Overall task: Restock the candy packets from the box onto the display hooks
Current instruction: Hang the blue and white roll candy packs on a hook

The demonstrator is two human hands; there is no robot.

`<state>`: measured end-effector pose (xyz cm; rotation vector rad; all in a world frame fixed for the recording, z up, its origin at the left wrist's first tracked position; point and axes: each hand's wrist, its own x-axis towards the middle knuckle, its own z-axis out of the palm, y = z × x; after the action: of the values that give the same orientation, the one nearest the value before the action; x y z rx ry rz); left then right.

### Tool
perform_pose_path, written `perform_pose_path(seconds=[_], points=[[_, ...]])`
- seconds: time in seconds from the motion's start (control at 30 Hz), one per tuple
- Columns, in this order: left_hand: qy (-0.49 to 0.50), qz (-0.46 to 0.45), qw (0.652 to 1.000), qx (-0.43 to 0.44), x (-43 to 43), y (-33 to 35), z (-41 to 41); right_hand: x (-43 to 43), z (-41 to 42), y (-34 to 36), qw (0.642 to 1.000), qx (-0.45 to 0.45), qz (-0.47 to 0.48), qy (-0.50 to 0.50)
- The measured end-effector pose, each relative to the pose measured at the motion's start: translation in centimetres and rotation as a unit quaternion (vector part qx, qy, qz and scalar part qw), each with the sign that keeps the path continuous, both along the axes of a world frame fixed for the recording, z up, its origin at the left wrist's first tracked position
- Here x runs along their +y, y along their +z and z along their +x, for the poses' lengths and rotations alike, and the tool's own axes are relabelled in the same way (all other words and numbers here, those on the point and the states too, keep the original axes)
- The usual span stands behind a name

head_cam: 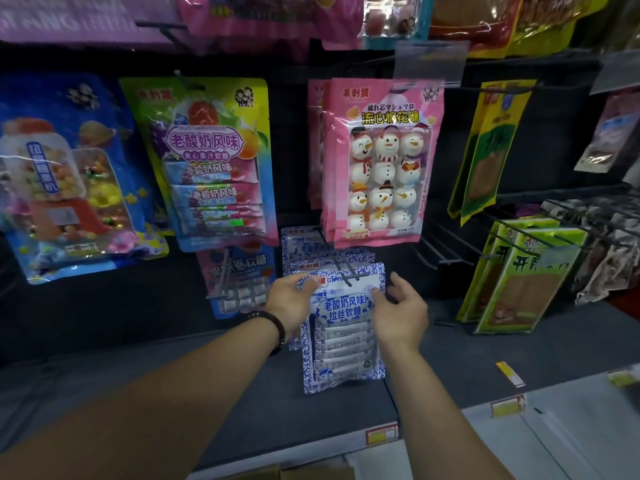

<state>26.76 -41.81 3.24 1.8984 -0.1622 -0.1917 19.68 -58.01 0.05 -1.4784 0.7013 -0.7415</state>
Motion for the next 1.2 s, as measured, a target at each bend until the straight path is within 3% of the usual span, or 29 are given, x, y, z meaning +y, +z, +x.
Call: perform_pose_path(seconds=[0.23,0.57,0.7,0.77,0.9,1.03,1.1,1.2], points=[[0.021,0.036,0.999,0.029,-0.7,0.0,2.9,1.7,0.6,-1.6,0.989,0.093,0.011,0.112],[0.047,0.098,0.993,-0.039,0.8,-0.4,3.7,3.0,0.1,-0.8,0.957,0.164,-0.008,0.240],[-0.014,0.205,0.979,-0.014,5.0,-0.6,3.0,4.5,-1.0,-1.0,0.932,0.199,-0.068,0.296],[-0.102,0.262,0.960,-0.007,8.0,-0.7,1.6,5.4,-1.8,-1.2,0.912,0.226,-0.115,0.323],[-0.258,0.452,0.853,-0.048,15.0,0.1,-3.1,8.2,-3.5,-1.1,0.887,0.242,-0.148,0.364],[-0.330,0.524,0.784,-0.054,22.7,0.5,-7.7,12.9,-5.4,-1.8,0.830,0.285,-0.221,0.425],[-0.356,0.533,0.766,-0.054,26.8,0.3,-10.0,15.8,-6.7,-2.4,0.786,0.304,-0.258,0.472],[-0.364,0.526,0.768,-0.043,32.5,0.1,-13.9,20.1,-8.6,-3.6,0.705,0.329,-0.326,0.538]])
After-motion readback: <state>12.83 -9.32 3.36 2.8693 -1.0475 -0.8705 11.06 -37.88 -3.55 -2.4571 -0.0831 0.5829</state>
